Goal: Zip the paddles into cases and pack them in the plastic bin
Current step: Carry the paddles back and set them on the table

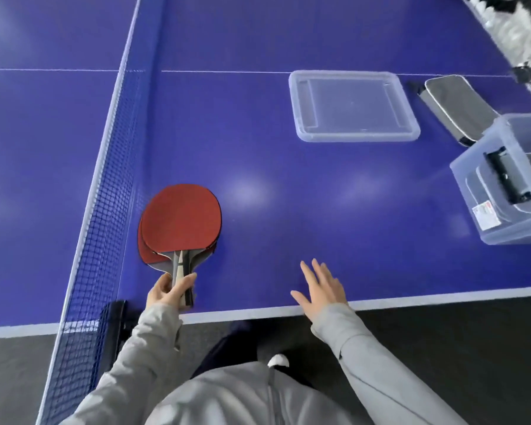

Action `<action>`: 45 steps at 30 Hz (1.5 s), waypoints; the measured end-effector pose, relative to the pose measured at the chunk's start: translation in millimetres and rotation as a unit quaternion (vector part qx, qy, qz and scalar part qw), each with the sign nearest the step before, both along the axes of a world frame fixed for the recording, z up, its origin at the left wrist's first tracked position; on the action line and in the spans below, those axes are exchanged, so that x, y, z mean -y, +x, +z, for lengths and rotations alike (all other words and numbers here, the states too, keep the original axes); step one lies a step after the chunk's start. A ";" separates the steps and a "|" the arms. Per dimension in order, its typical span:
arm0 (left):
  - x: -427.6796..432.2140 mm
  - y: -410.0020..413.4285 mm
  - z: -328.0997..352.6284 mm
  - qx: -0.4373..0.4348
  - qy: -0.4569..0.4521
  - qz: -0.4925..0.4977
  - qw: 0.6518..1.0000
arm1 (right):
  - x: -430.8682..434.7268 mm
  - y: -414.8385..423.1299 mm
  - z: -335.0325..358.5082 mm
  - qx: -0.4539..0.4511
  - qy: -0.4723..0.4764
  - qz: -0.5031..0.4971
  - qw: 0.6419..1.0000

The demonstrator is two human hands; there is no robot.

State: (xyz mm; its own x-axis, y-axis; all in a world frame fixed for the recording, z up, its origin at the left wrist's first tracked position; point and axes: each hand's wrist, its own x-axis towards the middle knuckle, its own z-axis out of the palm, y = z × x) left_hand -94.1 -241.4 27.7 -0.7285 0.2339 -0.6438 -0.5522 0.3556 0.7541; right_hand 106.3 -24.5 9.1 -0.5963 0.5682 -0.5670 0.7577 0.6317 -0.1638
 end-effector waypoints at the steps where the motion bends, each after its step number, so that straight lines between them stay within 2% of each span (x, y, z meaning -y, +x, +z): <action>1: -5.7 -10.6 0.5 0.000 0.004 -0.001 1.000 | -4.3 -13.3 -0.1 0.001 -0.004 0.002 1.000; 8: -24.0 -68.2 -17.7 0.028 -0.003 0.000 1.000 | -26.5 -86.0 -5.8 0.035 0.007 0.013 0.999; 14: -20.6 -75.3 -30.4 0.051 0.002 -0.001 0.999 | -34.4 -106.4 -15.6 0.059 0.025 0.021 0.998; 21: -23.0 -71.8 -38.3 -0.012 -0.047 0.016 0.999 | -34.8 -104.6 -25.2 0.075 0.042 0.045 0.995; 25: -17.2 -74.0 -42.1 -0.014 -0.092 0.054 0.994 | -33.7 -103.5 -27.8 0.069 0.046 0.040 0.996; 29: -15.2 -75.5 -41.2 -0.037 -0.132 0.044 0.990 | -34.3 -103.6 -29.1 0.073 0.050 0.044 0.995; 33: -17.3 -73.7 -42.7 -0.036 -0.117 0.053 0.991 | -34.6 -104.5 -29.1 0.075 0.048 0.042 0.995; 45: -18.8 -69.2 -39.3 -0.070 -0.160 0.029 0.984 | -35.1 -103.8 -27.4 0.068 0.044 0.047 0.996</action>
State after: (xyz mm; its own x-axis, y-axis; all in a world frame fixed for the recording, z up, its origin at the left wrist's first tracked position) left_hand -163.3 -222.7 -11.5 -0.8215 -0.0090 -0.5701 -0.4770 0.5588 0.6784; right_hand 2.5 10.6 -18.3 -0.5707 0.5651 -0.5959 0.7059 0.7083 -0.0043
